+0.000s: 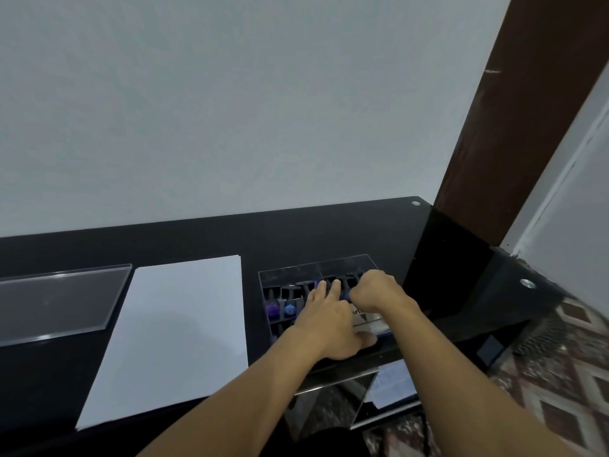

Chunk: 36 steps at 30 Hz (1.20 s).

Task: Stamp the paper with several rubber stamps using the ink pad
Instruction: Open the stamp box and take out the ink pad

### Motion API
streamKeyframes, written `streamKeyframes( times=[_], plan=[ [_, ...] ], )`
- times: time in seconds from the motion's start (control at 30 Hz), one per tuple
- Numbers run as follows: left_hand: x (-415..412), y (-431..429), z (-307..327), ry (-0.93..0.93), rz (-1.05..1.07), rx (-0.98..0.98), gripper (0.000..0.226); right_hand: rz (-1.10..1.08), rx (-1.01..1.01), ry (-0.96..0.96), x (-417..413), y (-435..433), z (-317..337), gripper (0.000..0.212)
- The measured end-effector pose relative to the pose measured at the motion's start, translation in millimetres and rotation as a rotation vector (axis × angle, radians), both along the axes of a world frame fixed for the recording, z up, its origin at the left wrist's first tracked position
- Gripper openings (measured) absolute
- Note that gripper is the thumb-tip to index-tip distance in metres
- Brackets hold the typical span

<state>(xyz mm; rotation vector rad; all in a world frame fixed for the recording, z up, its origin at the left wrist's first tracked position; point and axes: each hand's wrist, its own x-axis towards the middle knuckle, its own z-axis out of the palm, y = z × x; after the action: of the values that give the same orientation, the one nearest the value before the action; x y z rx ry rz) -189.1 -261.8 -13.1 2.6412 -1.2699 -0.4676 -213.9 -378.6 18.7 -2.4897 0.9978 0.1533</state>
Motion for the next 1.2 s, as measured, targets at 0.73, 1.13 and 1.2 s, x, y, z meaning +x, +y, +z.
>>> streamKeyframes(
  times=[0.73,1.13,1.2],
  plan=[
    [-6,15,3,0.057,0.015,-0.248,0.056,-0.124,-0.006,-0.216,-19,-6,20,0.009],
    [16,77,30,0.145,0.284,-0.684,0.036,-0.059,-0.077,-0.453,-21,29,82,0.025],
    [25,98,34,0.195,0.353,-0.711,0.036,-0.057,-0.044,-0.509,-12,36,86,0.027]
  ],
)
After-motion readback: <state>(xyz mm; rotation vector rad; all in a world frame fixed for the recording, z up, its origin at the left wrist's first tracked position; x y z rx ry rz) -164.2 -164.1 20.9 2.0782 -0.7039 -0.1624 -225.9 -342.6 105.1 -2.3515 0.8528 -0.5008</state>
